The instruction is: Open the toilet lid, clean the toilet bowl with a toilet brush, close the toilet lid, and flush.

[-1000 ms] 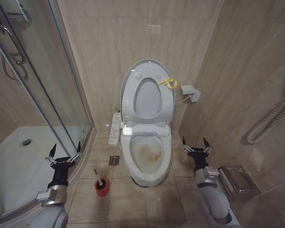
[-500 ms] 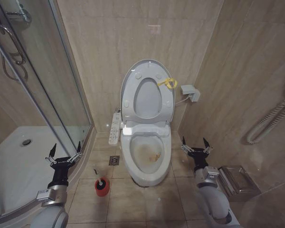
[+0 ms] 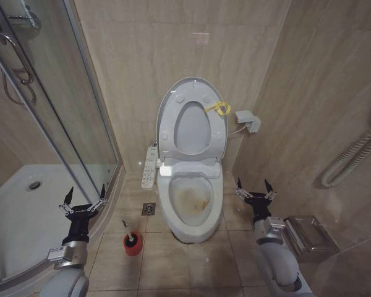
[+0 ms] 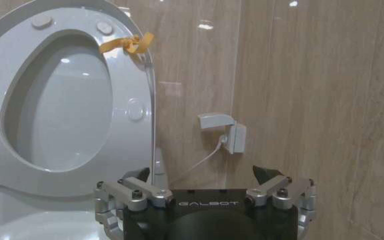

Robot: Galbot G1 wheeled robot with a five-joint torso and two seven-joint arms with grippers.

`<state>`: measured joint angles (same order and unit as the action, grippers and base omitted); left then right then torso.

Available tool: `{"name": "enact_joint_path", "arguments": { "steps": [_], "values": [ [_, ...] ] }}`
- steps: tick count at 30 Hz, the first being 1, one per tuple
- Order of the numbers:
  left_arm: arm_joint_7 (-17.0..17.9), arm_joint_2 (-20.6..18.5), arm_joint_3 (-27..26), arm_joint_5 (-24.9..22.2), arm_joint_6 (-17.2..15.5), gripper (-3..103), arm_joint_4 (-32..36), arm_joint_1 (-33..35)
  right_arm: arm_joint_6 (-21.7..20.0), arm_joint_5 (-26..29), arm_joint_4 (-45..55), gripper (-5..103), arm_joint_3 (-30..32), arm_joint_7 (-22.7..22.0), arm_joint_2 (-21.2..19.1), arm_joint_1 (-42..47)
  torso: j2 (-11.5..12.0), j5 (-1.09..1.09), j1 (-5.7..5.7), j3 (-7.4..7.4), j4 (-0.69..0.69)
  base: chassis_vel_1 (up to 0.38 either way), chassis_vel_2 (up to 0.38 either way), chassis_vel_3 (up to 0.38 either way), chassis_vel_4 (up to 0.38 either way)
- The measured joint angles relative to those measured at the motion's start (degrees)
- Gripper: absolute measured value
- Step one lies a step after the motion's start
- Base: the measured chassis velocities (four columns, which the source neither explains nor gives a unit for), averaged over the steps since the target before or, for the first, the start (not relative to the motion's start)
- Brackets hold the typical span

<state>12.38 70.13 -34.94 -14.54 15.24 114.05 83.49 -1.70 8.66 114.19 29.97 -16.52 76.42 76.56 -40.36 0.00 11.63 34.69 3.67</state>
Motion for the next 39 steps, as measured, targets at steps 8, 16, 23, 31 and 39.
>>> {"name": "enact_joint_path", "arguments": {
  "steps": [8,16,23,31,39],
  "values": [
    [0.0,0.0,0.0,0.0,0.0,100,0.0,0.0,0.0,0.0,0.0,100,0.0,0.0,0.0,0.0,0.0,0.00,0.00,0.00,0.00,0.000,0.000,0.000,0.000],
    [0.0,0.0,0.0,0.0,0.0,100,0.0,0.0,0.0,0.0,0.0,100,0.0,0.0,0.0,0.0,0.0,0.00,0.00,0.00,0.00,0.000,0.000,0.000,0.000],
    [0.0,0.0,0.0,0.0,0.0,100,0.0,0.0,0.0,0.0,0.0,100,0.0,0.0,0.0,0.0,0.0,0.00,0.00,0.00,0.00,0.000,0.000,0.000,0.000],
    [0.0,0.0,0.0,0.0,0.0,100,0.0,0.0,0.0,0.0,0.0,100,0.0,0.0,0.0,0.0,0.0,0.00,0.00,0.00,0.00,0.000,0.000,0.000,0.000],
    [0.0,0.0,0.0,0.0,0.0,100,0.0,0.0,0.0,0.0,0.0,100,0.0,0.0,0.0,0.0,0.0,0.00,0.00,0.00,0.00,0.000,0.000,0.000,0.000]
  ]
}}
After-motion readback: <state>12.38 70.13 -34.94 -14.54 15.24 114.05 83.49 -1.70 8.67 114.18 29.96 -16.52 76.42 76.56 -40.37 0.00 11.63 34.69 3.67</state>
